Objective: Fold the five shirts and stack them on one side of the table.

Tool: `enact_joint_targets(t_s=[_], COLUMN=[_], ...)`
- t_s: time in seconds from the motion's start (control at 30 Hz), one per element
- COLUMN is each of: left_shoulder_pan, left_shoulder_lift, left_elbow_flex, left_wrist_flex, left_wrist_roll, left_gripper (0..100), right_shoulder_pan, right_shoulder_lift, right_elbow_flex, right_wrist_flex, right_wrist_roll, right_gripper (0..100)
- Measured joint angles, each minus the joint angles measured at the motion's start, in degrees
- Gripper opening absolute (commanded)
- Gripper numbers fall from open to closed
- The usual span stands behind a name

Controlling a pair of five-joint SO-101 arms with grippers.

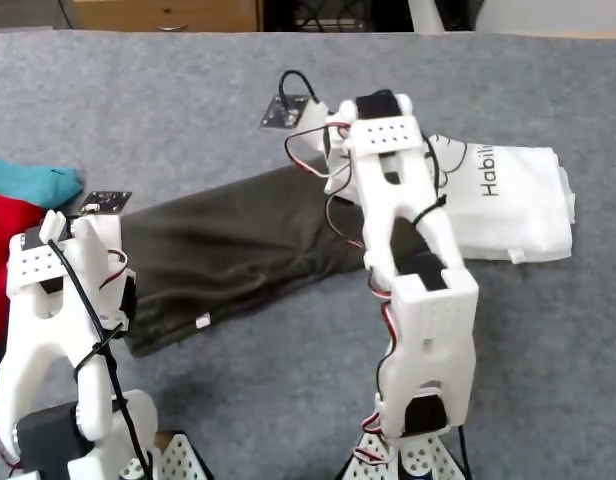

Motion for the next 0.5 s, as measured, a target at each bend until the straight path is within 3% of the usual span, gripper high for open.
enact_joint_targets(t_s=[0.13, 0.2, 0.3, 0.5], left_shoulder_pan=[0.0, 0.0, 0.0, 0.0], left_shoulder_lift=[0.0, 0.0, 0.0, 0.0], left_elbow_flex=[0.0, 0.0, 0.0, 0.0], left_wrist_flex=[0.0, 0.0, 0.0, 0.0], left_wrist_roll=[0.0, 0.0, 0.0, 0.0], left_gripper=[3, 3, 3, 3], right_shoulder_pan=[0.0, 0.0, 0.1, -0.3], right_shoulder_lift=[-4.2, -5.8, -8.7, -15.9], right_elbow_flex=[-2.0, -2.0, 0.1, 14.8], right_wrist_flex=[10.0, 12.0, 13.0, 12.1], right_wrist_roll=[-3.6, -6.1, -10.4, -12.0], right_gripper=[0.6, 5.1, 1.4, 1.4])
